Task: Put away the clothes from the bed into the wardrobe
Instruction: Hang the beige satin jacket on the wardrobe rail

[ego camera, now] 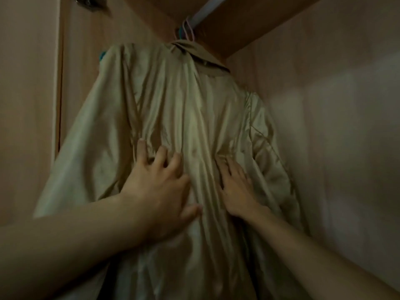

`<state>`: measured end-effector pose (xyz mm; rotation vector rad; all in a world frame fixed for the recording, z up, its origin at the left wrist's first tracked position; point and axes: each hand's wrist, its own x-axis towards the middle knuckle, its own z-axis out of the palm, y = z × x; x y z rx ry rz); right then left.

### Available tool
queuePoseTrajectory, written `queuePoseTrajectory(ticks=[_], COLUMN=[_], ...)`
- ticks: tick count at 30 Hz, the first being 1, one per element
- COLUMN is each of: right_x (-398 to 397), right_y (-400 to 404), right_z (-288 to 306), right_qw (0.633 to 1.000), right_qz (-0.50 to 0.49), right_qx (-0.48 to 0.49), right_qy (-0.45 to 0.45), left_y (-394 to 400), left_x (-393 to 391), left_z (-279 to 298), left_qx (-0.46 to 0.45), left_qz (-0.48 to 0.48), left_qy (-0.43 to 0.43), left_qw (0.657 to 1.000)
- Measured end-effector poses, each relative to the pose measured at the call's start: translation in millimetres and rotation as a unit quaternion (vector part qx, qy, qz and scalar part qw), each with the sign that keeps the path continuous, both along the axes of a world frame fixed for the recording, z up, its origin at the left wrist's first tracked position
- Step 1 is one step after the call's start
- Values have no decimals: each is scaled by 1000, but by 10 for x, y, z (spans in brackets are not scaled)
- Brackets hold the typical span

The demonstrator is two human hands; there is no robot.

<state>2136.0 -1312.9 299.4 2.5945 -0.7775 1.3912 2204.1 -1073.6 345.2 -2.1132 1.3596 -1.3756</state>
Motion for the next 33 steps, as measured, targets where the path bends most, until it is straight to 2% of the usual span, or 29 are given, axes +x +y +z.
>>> queuePoseTrajectory(ticks=[3,6,10,14,17,22,27,30,33], right_x=[-157,-347,-619,-922,-1140,-1447,-1720,-1747,-1716], right_y=[66,47,134,473,770,1197,1444,1591,1857], right_z=[-381,-662,-855,-876,-823,-822,-1038,-1215,-1325], right_qw=[997,990,986,988,992,997,995,991,984], right_qz=[-53,-95,-105,-79,-51,-8,28,36,46], right_qx=[17,15,38,74,78,50,82,112,140], right_qy=[53,108,122,107,90,63,48,70,103], left_y=[180,357,522,580,573,625,718,848,1115], left_x=[18,126,212,90,-19,-337,-647,-749,-718], left_z=[-270,-428,-494,-570,-677,-788,-1148,-1372,-1627], left_qx=[45,43,54,50,9,42,69,110,100], left_qz=[28,27,-59,-51,-43,-54,-89,-114,-158], left_qy=[-20,-27,-21,17,60,130,153,182,196], left_qw=[998,998,997,997,997,989,982,970,963])
